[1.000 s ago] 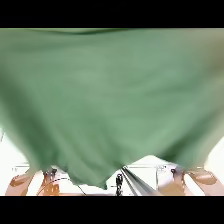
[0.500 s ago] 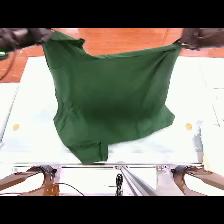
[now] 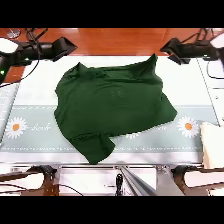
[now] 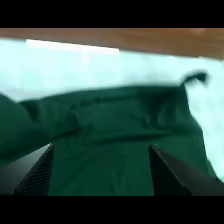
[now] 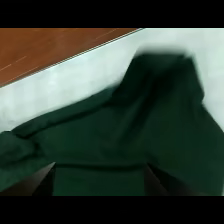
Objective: Fold the shirts.
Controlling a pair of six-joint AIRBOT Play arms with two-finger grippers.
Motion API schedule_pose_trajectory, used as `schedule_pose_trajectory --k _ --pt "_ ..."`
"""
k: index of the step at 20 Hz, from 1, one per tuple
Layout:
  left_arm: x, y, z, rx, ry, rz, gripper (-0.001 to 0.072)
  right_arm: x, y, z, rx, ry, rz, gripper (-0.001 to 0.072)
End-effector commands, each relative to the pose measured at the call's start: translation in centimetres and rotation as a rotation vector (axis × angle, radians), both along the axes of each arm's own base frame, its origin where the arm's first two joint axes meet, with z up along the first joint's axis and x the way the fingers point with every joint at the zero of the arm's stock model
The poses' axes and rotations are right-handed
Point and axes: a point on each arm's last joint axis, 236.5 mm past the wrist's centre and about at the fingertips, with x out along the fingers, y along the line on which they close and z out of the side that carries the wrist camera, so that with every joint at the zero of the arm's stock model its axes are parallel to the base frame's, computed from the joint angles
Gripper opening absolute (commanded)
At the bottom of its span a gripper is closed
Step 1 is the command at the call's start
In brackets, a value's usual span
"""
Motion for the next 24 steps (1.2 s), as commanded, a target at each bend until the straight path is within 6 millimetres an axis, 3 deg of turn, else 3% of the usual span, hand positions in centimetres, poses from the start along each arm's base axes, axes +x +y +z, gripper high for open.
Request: schedule_pose_trajectory --k 1,2,4,5,7,9,11,13,16,22,24 --pt "-7.0 5.2 -5.2 0.061 0.391 -0.051 0.0704 -6.1 -5.2 -1.2 -0.031 0.165 0.101 0.0619" --pt "-10.7 7.7 -7.6 0.093 0.571 -0.042 0.0703 -9.2 -8.6 -2.7 -0.146 0.275 0.098 0.0619" --pt "-16.7 10.4 -10.5 0.089 0.78 -0.039 0.0703 -14.7 -15.0 -4.8 -0.337 0.467 -0.017 0.0619" --pt "-18.6 10.9 -11.6 0.062 0.817 -0.004 0.0703 -16.9 -16.5 -5.5 -0.346 0.516 -0.092 0.0619" --pt "-22.6 11.3 -14.8 0.018 0.86 0.096 0.0704 -18.8 -15.5 -6.9 -0.27 0.455 -0.167 0.0619" --pt "-26.9 10.6 -17.9 -0.023 0.924 0.158 0.0703 -20.1 -11.7 -8.2 -0.163 0.346 -0.161 0.0619" --pt "-30.7 8.9 -19.8 -0.063 0.953 0.126 0.0704 -21.6 -7.5 -8.8 -0.042 0.267 -0.128 0.0619" --pt "-32.0 7.7 -20.5 -0.148 0.943 0.156 0.0704 -22.8 -5.1 -9.2 0.035 0.234 -0.11 0.0619" --pt "-31.8 5.5 -20.6 -0.266 0.897 0.178 0.0703 -24.1 -4.0 -10.1 0.052 0.249 -0.083 0.0619" --pt "-30.2 1.5 -22.1 -0.332 0.804 0.189 0.0703 -24.1 -3.6 -10.1 0.075 0.247 -0.087 0.0619" --pt "-28.7 0.1 -21.4 -0.344 0.726 0.158 0.0684 -23.6 -5.3 -10.4 0.041 0.24 -0.147 0.0619"
